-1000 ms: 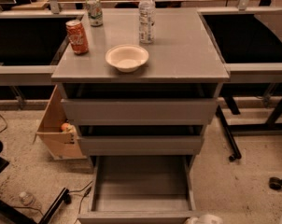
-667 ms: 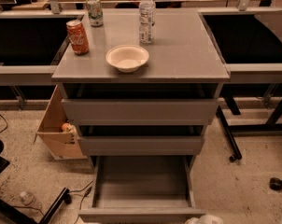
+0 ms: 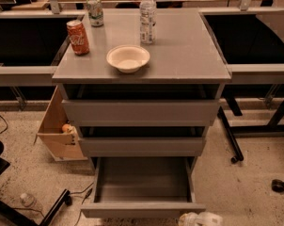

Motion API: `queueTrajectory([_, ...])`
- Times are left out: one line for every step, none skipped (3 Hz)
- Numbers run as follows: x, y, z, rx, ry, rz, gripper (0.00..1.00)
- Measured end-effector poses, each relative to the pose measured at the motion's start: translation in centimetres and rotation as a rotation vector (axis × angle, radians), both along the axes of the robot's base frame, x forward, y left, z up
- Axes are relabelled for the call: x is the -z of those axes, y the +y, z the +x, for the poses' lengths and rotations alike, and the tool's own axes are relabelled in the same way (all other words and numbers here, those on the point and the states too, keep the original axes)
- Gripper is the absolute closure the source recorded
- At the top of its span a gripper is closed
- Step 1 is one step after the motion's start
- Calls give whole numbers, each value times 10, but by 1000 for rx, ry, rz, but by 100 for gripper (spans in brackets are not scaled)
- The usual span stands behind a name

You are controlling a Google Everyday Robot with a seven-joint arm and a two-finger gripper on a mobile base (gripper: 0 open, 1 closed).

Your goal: Close bottom drawer

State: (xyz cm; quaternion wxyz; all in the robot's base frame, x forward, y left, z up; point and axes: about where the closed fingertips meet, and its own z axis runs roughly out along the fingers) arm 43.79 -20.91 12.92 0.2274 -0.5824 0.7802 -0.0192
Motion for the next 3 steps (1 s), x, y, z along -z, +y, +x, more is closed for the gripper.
queueTrajectory([2, 4, 8, -10, -18, 11, 100])
queueTrajectory([9, 8, 36, -60, -57, 19, 100])
queueTrajectory([9, 8, 34, -60, -57, 19, 100])
